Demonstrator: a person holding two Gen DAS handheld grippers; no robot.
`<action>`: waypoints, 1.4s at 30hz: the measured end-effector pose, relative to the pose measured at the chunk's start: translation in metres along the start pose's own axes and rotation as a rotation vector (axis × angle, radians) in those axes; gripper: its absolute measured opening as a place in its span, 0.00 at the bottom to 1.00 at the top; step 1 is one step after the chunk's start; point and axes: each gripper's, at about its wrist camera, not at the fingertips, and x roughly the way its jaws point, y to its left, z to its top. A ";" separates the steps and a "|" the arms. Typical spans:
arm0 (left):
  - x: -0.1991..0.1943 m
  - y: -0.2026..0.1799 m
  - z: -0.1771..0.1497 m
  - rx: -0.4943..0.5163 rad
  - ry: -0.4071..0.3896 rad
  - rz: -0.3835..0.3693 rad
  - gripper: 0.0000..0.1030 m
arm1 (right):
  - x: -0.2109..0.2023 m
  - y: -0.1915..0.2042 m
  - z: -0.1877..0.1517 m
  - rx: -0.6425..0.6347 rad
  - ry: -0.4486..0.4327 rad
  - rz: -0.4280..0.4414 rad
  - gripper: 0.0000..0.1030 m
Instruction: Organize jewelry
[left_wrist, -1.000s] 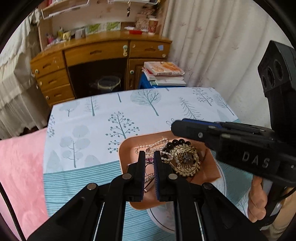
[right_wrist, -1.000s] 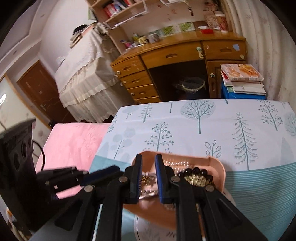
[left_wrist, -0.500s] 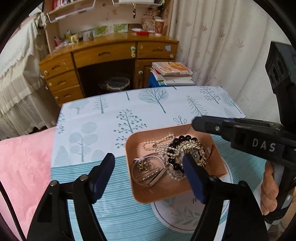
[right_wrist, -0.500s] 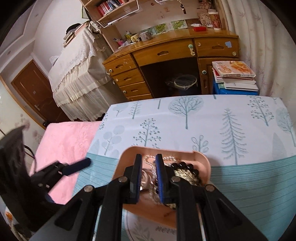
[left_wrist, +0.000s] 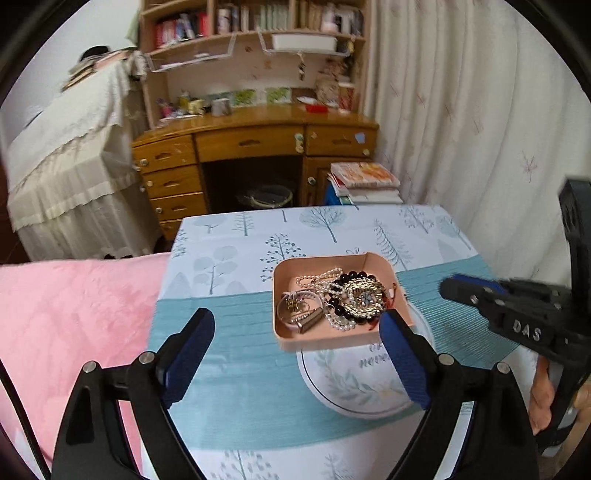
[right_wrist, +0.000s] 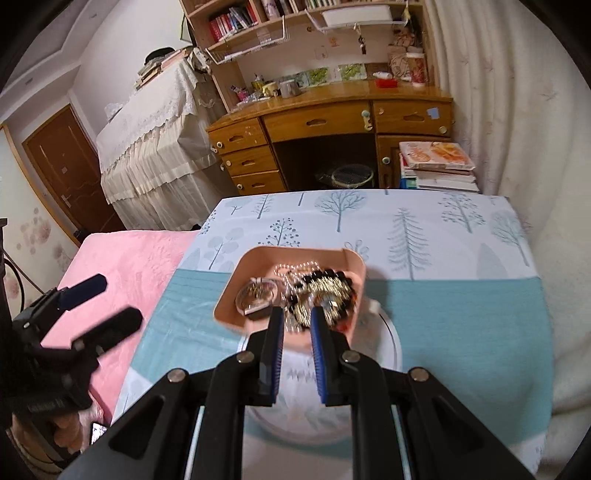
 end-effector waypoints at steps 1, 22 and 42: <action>-0.009 -0.001 -0.004 -0.020 -0.008 0.002 0.91 | -0.007 0.000 -0.005 0.000 -0.006 -0.003 0.14; -0.105 -0.051 -0.128 -0.148 0.034 0.123 0.99 | -0.128 0.015 -0.140 0.082 -0.128 -0.088 0.54; -0.126 -0.059 -0.141 -0.147 -0.022 0.184 0.99 | -0.131 0.044 -0.157 0.004 -0.158 -0.107 0.59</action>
